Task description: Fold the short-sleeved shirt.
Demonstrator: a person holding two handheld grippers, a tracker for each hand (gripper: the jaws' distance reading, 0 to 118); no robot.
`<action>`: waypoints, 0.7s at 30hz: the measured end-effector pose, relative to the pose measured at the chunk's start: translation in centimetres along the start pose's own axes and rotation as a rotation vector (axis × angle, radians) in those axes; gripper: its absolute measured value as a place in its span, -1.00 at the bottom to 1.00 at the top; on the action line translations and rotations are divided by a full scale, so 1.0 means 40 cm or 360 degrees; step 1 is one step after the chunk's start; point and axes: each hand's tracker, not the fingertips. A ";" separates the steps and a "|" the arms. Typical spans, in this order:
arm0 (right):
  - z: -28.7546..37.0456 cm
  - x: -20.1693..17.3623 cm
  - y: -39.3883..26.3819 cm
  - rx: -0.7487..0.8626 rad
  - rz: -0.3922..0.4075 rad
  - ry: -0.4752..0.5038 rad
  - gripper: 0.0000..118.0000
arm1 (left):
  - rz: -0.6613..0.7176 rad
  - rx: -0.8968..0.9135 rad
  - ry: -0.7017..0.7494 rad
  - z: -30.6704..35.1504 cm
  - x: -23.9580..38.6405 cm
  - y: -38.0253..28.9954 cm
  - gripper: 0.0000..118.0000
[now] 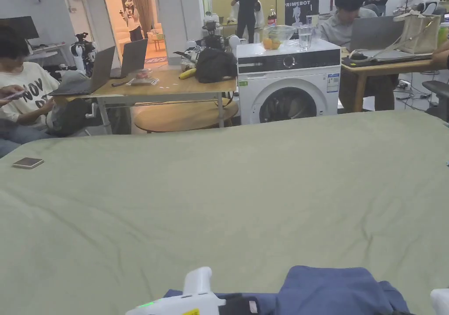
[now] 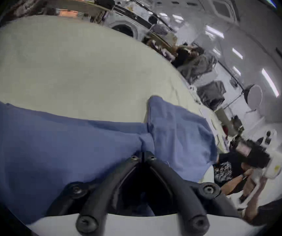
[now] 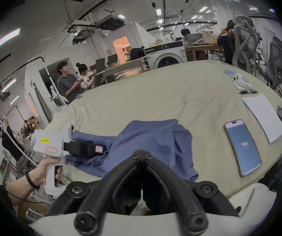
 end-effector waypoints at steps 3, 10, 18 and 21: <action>-0.007 -0.007 0.003 -0.0009 -0.0002 0.0019 -1.00 | 0.0026 0.0186 0.0035 0.158 -0.025 0.018 -0.99; -0.016 -0.013 0.014 -0.0020 -0.0012 0.0056 -1.00 | 0.0604 0.0276 0.0173 0.336 -0.207 -0.047 0.55; -0.007 -0.023 0.018 -0.0040 -0.0010 0.0056 -1.00 | 0.1006 0.0163 -0.0035 0.173 -0.261 -0.147 -0.78; -0.003 -0.012 0.025 -0.0026 -0.0022 0.0059 -1.00 | 0.1075 0.0356 -0.0108 0.262 -0.242 -0.138 -0.88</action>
